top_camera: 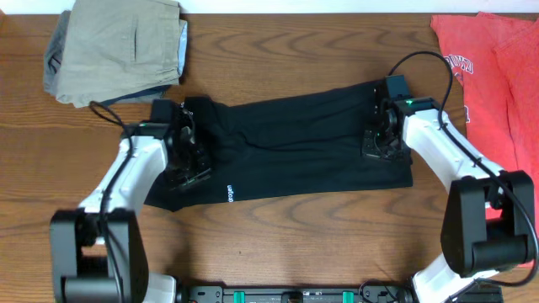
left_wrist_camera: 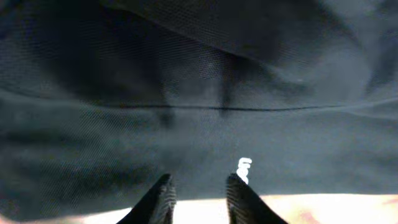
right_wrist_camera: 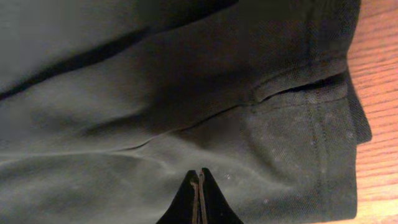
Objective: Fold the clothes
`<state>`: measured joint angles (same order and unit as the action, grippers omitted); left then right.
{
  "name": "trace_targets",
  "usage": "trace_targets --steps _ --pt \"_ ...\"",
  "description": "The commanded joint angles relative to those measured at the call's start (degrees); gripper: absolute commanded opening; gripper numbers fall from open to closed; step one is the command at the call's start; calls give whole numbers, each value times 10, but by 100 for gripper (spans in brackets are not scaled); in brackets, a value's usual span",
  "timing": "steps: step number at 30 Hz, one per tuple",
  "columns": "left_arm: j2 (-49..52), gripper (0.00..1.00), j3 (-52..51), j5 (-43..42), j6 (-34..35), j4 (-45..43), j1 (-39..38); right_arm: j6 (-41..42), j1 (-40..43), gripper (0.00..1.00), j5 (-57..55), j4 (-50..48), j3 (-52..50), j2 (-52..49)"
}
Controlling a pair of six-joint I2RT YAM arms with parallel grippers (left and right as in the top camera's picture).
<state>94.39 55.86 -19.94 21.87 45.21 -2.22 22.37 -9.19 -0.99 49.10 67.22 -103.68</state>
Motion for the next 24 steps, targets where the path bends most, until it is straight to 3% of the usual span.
trace_targets --steps 1,6,11,18,24 --pt "40 24 -5 -3 9 -7 1 9 6 1 -9 2 4 -30" --pt "89 21 -5 1 9 -11 3 10 10 2 -8 0 4 -49" --pt "107 21 -5 57 21 -1 21 9 20 2 -7 0 4 -51" --pt "107 19 -5 133 33 38 92 9 32 2 -7 -3 -2 -51" --pt "107 15 -5 136 29 49 137 9 23 1 20 -32 -19 -51"
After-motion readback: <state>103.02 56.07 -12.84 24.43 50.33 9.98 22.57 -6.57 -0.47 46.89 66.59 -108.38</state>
